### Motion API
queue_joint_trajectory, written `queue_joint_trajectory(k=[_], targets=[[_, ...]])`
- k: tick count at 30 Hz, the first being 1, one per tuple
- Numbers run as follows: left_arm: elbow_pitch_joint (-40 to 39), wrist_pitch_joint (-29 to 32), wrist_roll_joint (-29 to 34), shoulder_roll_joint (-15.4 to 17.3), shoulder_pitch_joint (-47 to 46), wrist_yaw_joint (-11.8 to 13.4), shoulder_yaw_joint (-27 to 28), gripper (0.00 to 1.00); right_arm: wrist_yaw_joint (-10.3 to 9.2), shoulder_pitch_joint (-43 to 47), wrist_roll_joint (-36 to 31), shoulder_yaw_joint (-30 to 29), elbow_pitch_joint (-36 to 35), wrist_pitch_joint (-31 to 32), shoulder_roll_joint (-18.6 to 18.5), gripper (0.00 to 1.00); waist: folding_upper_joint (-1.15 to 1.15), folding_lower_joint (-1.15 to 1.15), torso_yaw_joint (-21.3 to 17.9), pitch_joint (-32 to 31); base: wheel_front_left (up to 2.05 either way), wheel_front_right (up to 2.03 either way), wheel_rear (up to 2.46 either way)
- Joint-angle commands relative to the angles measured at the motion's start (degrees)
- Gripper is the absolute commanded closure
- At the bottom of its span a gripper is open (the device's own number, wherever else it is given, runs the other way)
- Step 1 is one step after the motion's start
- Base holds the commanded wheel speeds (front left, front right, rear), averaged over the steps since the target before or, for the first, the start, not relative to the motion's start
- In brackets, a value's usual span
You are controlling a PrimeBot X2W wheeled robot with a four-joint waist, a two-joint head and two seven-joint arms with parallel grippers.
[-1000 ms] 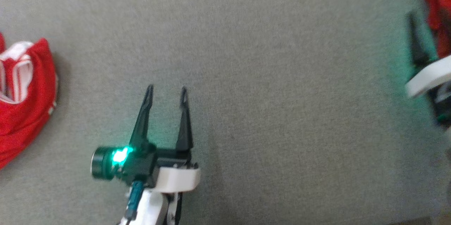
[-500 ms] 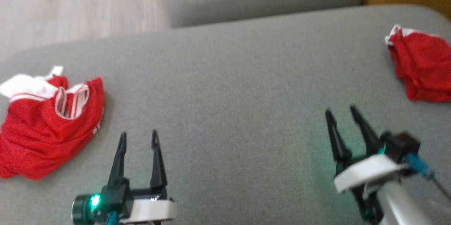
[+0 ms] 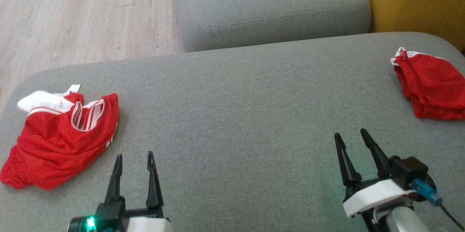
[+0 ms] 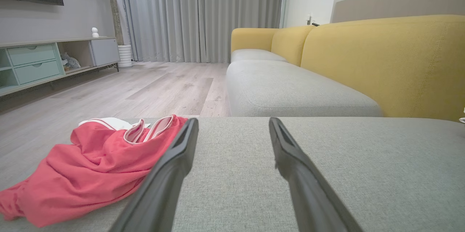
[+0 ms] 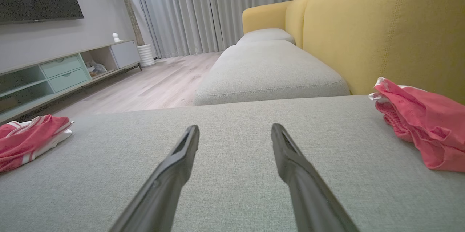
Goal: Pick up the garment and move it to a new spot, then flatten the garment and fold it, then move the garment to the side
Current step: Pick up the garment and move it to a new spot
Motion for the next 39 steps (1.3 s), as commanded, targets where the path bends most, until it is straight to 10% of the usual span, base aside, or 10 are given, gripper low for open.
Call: queue_joint_trajectory(k=[1, 15, 39], targets=[[-1.5, -0.3, 0.4, -0.1, -1.6, 0.0, 2.4, 0.00, -0.04, -0.5, -0.7, 0.9, -2.1, -0.6, 0.2, 0.00, 0.00, 0.00, -0.1, -0.1, 0.00, 0.00, 0.00], [-1.0, -0.3, 0.4, -0.1, -1.9, 0.0, 2.3, 0.00, -0.04, 0.0, -1.5, 0.0, -2.4, -0.6, 0.3, 0.00, 0.00, 0.00, 1.6, 0.0, 0.00, 0.00, 0.00], [-5.8, -0.3, 1.5, -0.1, -2.7, 1.0, 6.8, 0.00, -0.04, -1.4, -2.3, 0.7, -4.7, -0.6, -2.3, 0.00, 0.00, 0.00, 23.4, 7.2, 0.00, 0.00, 0.00]])
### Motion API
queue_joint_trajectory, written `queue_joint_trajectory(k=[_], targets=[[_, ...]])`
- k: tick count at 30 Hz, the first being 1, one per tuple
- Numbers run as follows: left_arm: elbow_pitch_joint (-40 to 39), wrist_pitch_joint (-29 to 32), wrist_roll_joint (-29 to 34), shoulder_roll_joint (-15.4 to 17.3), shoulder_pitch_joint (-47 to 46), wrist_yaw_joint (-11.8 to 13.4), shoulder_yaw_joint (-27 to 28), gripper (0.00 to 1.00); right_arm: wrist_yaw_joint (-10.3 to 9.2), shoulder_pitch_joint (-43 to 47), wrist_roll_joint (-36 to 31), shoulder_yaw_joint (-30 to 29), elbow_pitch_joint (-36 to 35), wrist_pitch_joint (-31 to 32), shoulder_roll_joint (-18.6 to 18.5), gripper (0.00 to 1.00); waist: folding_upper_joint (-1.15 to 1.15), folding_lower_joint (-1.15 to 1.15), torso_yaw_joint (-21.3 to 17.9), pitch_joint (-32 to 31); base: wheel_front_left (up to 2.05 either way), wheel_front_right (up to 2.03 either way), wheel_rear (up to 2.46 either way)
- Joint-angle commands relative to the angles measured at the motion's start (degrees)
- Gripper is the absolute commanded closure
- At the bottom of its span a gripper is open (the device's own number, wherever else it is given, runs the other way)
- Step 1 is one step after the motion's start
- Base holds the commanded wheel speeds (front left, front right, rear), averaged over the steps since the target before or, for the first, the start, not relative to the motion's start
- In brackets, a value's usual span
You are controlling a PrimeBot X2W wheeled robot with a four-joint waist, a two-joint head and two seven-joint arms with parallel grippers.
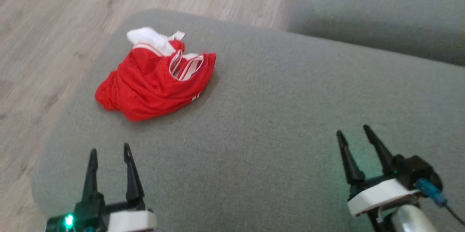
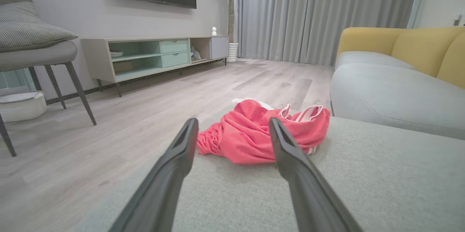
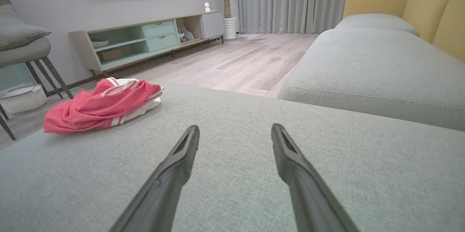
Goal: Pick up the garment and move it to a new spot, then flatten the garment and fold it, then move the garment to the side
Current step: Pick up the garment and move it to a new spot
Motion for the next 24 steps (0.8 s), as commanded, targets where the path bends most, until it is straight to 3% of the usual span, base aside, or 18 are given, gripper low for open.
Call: queue_joint_trajectory(k=[1, 5, 9, 12, 15, 18, 24], targets=[[-3.2, -0.3, 0.1, -0.1, -4.7, 0.5, 2.2, 0.00, -0.04, -2.6, -0.5, 0.7, -2.5, -0.6, -2.9, 0.00, 0.00, 0.00, 0.7, 4.7, 0.00, 0.00, 0.00], [-5.5, -0.3, 1.7, -0.1, -11.7, 0.4, 1.7, 0.00, -0.04, -3.9, -0.4, 0.1, -4.3, -0.6, -8.1, 0.00, 0.00, 0.00, -0.1, 11.4, 0.00, 0.00, 0.00], [-3.7, -0.3, 4.6, 0.4, -21.9, -2.3, 0.4, 0.00, -0.04, -5.8, 0.2, -0.8, -6.3, -0.6, -13.7, 0.00, 0.00, 0.00, -1.5, 17.7, 0.00, 0.00, 0.00], [3.5, -0.1, 5.2, 1.0, -29.9, -4.7, -0.9, 0.00, -0.04, -7.1, 0.7, -1.1, -7.6, -0.6, -16.9, 0.00, 0.00, 0.00, -2.6, 21.1, 0.00, 0.00, 0.00], [13.3, 4.8, 5.0, 1.1, -37.5, -5.8, -1.6, 0.00, -0.04, -8.1, 1.2, -1.0, -8.9, -0.6, -19.2, 0.00, 0.00, 0.00, -3.7, 23.6, 0.00, 0.00, 0.00], [18.7, 8.5, 3.9, 0.7, -41.2, -5.4, -1.8, 0.00, -0.04, -8.5, 1.5, -0.9, -9.7, -0.6, -20.3, 0.00, 0.00, 0.00, -4.4, 25.0, 0.00, 0.00, 0.00], [33.2, 11.3, 2.7, 0.1, -47.5, -0.9, -2.4, 0.00, -0.04, -8.4, 2.0, -1.2, -11.4, -0.6, -23.4, 0.00, 0.00, 0.00, -5.6, 28.5, 0.00, 0.00, 0.00]])
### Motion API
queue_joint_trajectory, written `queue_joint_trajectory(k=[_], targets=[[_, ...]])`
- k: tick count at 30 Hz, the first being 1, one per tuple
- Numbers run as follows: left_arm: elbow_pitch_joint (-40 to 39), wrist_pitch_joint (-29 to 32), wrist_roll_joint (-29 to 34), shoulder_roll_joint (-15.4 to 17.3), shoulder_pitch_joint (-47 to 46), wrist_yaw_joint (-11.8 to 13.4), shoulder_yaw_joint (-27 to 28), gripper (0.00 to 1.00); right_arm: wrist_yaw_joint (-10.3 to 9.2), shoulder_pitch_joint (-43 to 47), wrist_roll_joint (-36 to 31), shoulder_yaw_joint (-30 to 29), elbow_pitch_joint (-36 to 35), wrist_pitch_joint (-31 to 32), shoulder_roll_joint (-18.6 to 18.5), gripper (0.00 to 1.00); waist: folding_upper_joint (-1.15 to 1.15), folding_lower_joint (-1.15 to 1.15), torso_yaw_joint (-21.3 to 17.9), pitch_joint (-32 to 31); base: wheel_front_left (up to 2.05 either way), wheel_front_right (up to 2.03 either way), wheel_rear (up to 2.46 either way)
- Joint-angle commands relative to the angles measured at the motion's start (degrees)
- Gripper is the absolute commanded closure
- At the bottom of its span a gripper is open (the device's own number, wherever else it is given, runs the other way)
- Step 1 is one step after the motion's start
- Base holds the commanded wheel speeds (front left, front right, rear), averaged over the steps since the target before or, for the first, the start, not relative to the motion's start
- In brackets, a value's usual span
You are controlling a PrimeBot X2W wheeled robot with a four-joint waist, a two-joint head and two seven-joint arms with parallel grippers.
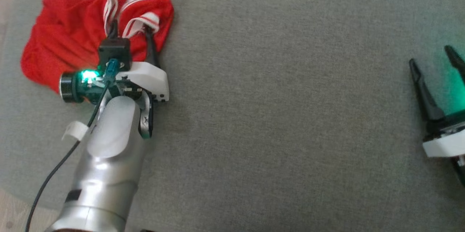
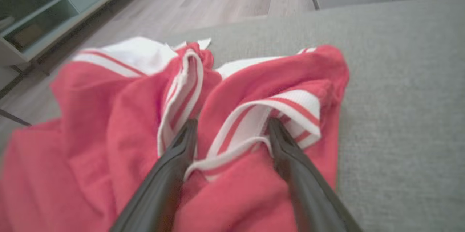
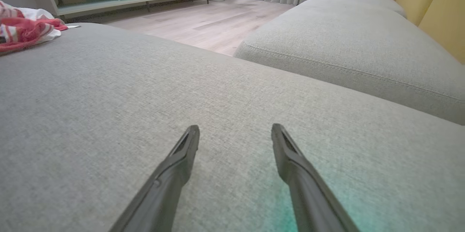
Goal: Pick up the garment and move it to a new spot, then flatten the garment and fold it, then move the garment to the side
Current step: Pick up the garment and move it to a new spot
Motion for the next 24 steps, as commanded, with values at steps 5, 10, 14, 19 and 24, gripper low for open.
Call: queue_joint_trajectory(k=[5, 10, 14, 19, 24], targets=[[6.3, -5.2, -2.1, 1.6, -4.3, 0.3, 0.6, 1.00, -0.04, -0.1, 0.8, 0.0, -1.3, -0.3, -2.2, 0.00, 0.00, -0.01, -1.7, 2.5, 0.00, 0.00, 0.00], [7.5, -11.0, -2.0, 2.0, -7.2, 0.4, 0.2, 1.00, -0.04, -0.4, 1.0, 1.0, -0.2, -0.3, -0.2, 0.00, 0.00, -0.01, -2.8, -0.5, 0.00, 0.00, 0.00], [2.0, -11.7, -0.5, 4.6, -9.4, -0.3, -0.3, 1.00, -0.04, -1.3, 0.9, 2.5, 1.1, -0.3, 3.5, 0.00, 0.00, -0.01, -5.1, -5.2, 0.00, 0.00, 0.00], [-10.5, -11.8, 3.0, 9.4, -11.3, -0.8, -1.5, 1.00, -0.04, -2.2, 0.5, 4.5, 3.3, -0.3, 9.2, 0.00, 0.00, -0.01, -10.4, -12.5, 0.00, 0.00, 0.00], [-18.9, -8.9, 4.4, 13.3, -14.0, -3.5, -2.7, 1.00, -0.04, -1.8, 0.0, 5.7, 5.4, -0.3, 14.2, 0.00, 0.00, -0.01, -17.3, -18.4, 0.00, 0.00, 0.00]])
